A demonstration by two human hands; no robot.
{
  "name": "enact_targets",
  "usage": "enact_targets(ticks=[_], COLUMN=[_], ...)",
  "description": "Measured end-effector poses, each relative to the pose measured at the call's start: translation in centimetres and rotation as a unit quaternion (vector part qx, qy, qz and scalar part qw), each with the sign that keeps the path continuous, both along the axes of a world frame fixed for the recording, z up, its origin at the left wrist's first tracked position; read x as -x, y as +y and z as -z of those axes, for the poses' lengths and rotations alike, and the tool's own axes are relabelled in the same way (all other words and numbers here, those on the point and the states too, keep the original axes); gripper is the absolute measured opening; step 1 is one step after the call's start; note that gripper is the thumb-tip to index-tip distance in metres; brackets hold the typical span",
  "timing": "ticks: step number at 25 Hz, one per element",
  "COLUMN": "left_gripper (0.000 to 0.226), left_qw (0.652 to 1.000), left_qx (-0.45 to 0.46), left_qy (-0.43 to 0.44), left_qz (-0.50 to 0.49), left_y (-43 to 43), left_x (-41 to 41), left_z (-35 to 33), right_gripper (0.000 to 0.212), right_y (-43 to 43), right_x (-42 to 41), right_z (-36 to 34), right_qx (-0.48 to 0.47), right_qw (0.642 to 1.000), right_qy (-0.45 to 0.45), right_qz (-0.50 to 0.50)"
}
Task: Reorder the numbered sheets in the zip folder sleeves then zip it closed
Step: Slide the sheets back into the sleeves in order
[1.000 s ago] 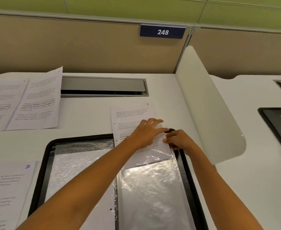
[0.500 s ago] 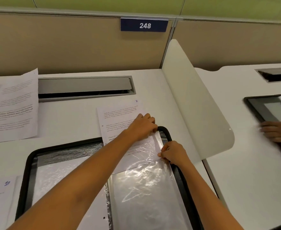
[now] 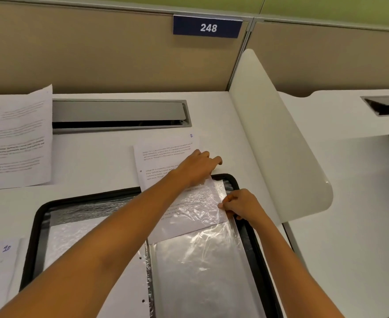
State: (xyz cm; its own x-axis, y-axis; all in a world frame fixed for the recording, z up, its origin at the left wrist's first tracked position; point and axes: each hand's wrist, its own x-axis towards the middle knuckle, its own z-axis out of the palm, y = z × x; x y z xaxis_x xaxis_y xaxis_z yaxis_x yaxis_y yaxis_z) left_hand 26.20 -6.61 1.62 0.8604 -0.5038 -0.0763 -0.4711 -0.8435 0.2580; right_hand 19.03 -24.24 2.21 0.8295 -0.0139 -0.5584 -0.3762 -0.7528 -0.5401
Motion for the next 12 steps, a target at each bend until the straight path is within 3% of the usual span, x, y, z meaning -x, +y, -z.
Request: enact_targets(ticks=[4, 8, 12], left_gripper=[0.062, 0.053, 0.067], left_qw=[1.000, 0.999, 0.991], left_qx=[0.006, 0.026, 0.117], left_qy=[-0.012, 0.027, 0.036], left_qz=[0.004, -0.008, -0.045], left_y=[-0.3, -0.4, 0.0], left_x=[0.6, 1.2, 1.4], left_z=[-0.3, -0.8, -2.1], right_gripper=[0.016, 0.017, 0.016], right_y=[1.2, 1.9, 1.8], right_x=[-0.6, -1.0, -0.9], right_z=[0.3, 0.4, 0.2], right_qx=[-0.013, -0.040, -0.064], right_qw=[0.997, 0.995, 0.994], right_qy=[-0.067, -0.068, -0.056], right_qz=[0.033, 0.065, 0.075])
